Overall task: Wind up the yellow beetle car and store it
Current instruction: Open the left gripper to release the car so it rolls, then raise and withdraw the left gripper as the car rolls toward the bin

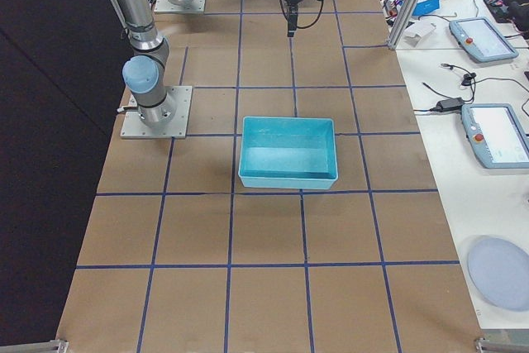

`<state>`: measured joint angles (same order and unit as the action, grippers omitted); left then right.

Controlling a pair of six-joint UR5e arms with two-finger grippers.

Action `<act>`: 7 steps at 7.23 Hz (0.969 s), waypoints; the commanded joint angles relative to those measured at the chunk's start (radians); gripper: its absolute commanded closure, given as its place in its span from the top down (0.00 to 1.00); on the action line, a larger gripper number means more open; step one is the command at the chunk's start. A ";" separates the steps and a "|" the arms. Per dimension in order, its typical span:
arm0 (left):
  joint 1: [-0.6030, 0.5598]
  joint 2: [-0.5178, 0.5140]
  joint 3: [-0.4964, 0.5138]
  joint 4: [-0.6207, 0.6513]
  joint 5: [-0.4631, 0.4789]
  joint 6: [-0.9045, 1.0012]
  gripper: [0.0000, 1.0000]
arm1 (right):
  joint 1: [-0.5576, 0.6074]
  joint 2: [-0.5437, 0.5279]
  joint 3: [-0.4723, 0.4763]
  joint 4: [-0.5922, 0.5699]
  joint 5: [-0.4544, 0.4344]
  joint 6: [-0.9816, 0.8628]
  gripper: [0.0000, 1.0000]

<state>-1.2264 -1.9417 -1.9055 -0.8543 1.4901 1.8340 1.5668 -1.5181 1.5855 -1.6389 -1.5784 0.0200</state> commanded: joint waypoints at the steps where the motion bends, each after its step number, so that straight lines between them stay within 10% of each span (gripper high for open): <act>1: -0.005 0.018 0.014 -0.005 0.007 -0.073 1.00 | -0.001 -0.002 -0.001 0.001 0.001 0.000 1.00; 7: -0.272 0.185 0.225 -0.406 0.061 -0.762 1.00 | 0.002 -0.002 -0.001 0.002 0.000 -0.005 1.00</act>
<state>-1.4118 -1.7936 -1.7478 -1.1325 1.5327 1.2372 1.5690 -1.5202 1.5846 -1.6363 -1.5792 0.0167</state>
